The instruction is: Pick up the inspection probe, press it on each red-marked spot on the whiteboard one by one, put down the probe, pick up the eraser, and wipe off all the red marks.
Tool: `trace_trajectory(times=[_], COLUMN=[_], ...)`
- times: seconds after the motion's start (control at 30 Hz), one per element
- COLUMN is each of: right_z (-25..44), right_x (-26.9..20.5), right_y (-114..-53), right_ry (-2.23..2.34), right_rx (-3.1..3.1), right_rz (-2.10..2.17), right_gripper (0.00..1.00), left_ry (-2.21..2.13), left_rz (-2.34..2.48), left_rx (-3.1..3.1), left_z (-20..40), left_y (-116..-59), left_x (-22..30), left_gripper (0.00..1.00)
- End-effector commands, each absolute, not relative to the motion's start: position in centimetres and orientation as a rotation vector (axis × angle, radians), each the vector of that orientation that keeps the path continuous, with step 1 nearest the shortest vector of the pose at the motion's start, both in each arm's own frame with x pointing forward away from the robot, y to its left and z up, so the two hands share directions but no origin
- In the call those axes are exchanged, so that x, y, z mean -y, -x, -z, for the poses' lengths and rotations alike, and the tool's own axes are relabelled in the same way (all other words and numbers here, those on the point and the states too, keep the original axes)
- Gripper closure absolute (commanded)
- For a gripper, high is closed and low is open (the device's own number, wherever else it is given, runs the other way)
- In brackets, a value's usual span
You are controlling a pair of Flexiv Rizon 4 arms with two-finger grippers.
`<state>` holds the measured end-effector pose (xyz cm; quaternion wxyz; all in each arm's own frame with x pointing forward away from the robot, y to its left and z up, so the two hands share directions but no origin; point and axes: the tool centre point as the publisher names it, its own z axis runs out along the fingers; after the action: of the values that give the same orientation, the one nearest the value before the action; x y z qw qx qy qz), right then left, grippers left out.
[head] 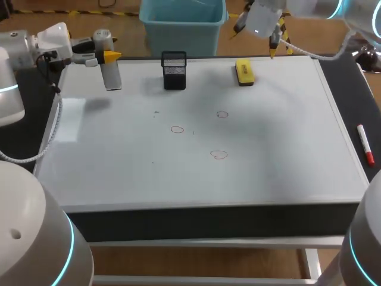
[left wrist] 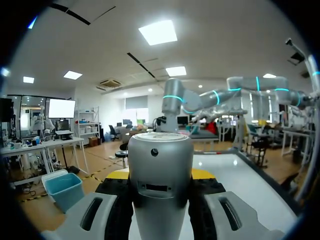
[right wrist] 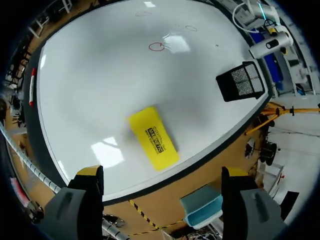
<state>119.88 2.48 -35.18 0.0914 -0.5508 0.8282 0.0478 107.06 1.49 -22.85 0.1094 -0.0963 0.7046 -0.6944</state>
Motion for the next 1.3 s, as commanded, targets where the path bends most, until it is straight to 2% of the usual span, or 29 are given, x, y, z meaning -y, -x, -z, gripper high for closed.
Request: trace_trajectory(times=[0.03,0.4,1.3], right_z=[36.4,39.8,43.9], right_x=[-3.0,-3.4,-3.0], right_y=[-121.3,-121.1,-120.2], right_ry=[1.77,2.11,2.18], right_rx=[-2.468,-2.345,-2.369], right_rz=[-0.121,-0.128,-0.135], right_gripper=[0.0,0.0,0.0], left_ry=[0.282,0.282,0.282], left_rz=[2.042,2.042,2.042], left_rx=[-2.07,-2.07,-2.07], left_z=[22.8,22.8,22.8], left_y=[-107.1,-107.1,-107.1], left_x=[-1.5,-1.5,-1.5], left_gripper=[1.0,1.0,1.0])
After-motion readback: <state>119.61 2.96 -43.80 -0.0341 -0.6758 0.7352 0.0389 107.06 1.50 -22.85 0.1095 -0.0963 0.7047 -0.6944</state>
